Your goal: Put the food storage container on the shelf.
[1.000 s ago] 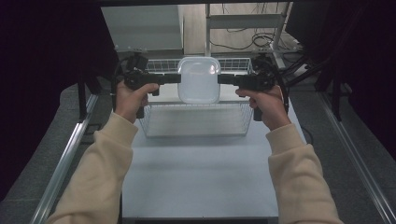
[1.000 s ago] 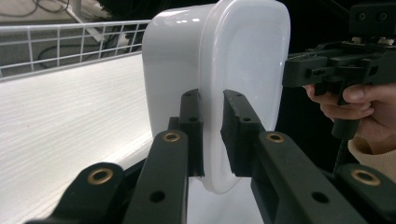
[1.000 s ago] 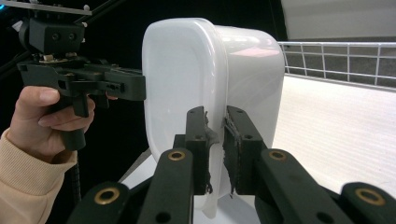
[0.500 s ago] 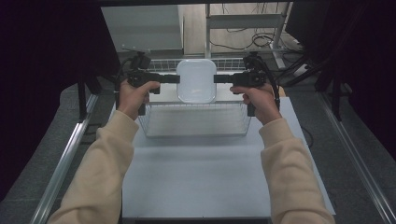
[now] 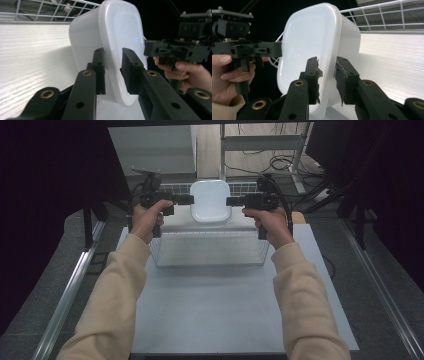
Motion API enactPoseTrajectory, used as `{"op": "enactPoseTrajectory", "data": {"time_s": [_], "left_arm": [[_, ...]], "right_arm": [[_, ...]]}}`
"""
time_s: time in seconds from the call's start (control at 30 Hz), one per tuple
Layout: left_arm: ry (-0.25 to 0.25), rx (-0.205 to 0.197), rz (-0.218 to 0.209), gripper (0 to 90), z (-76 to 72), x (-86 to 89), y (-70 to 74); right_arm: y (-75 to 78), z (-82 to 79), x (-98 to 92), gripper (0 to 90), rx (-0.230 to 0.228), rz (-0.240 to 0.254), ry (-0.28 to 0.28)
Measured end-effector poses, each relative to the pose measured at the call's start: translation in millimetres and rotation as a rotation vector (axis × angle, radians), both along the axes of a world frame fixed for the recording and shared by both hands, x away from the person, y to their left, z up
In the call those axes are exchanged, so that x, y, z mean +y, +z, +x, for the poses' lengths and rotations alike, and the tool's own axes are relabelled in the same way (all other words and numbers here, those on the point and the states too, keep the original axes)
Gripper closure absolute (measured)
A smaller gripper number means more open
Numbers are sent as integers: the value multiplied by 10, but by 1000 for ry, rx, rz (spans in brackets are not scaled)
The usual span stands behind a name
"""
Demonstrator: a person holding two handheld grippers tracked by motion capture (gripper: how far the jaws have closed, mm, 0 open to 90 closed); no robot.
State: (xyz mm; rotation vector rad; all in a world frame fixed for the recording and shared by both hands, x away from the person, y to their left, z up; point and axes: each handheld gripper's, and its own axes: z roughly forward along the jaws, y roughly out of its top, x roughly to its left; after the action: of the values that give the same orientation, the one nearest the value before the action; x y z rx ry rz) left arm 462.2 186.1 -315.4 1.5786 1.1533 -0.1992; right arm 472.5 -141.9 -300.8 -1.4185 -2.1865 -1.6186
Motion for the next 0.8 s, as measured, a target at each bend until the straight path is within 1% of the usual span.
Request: {"op": "enactPoseTrajectory", "data": {"time_s": [0.17, 0.23, 0.3, 0.33, 0.43, 0.5, 0.53, 0.57, 0.6, 0.63, 0.67, 0.7, 0.73, 0.77, 0.8], "left_arm": [[22, 46, -37, 693, 73, -1, -61], [31, 58, -38, 675, 97, -6, -86], [35, 68, -29, 654, 115, -14, -108], [38, 71, -33, 644, 125, -16, -126], [39, 66, -37, 621, 135, -21, -152], [36, 49, -34, 599, 132, -32, -163], [37, 47, -27, 562, 131, -40, -166], [48, 42, -14, 506, 125, -50, -165], [59, 32, -10, 429, 112, -49, -156], [71, 14, -7, 381, 91, -41, -138], [87, -11, -7, 350, 51, -35, -104], [90, -25, 1, 314, 22, -26, -81], [94, -55, 16, 291, -31, -17, -44], [99, -67, 24, 272, -69, -16, -22], [100, -88, 43, 263, -120, -12, 1]], "right_arm": [[-58, 61, 13, 696, 36, 33, -39], [-75, 75, 18, 688, 49, 41, -46], [-87, 84, 27, 681, 60, 46, -55], [-93, 87, 31, 675, 65, 46, -58], [-110, 96, 37, 666, 69, 49, -63], [-116, 101, 35, 654, 75, 56, -63], [-120, 101, 38, 629, 74, 55, -58], [-124, 100, 42, 588, 70, 52, -54], [-121, 85, 52, 506, 58, 41, -59], [-109, 59, 59, 443, 33, 28, -74], [-94, 29, 63, 404, 4, 16, -80], [-63, -18, 60, 357, -29, 7, -78], [-43, -51, 55, 332, -49, 3, -76], [-13, -110, 40, 314, -87, -7, -70], [1, -147, 28, 298, -111, -13, -62]]}}
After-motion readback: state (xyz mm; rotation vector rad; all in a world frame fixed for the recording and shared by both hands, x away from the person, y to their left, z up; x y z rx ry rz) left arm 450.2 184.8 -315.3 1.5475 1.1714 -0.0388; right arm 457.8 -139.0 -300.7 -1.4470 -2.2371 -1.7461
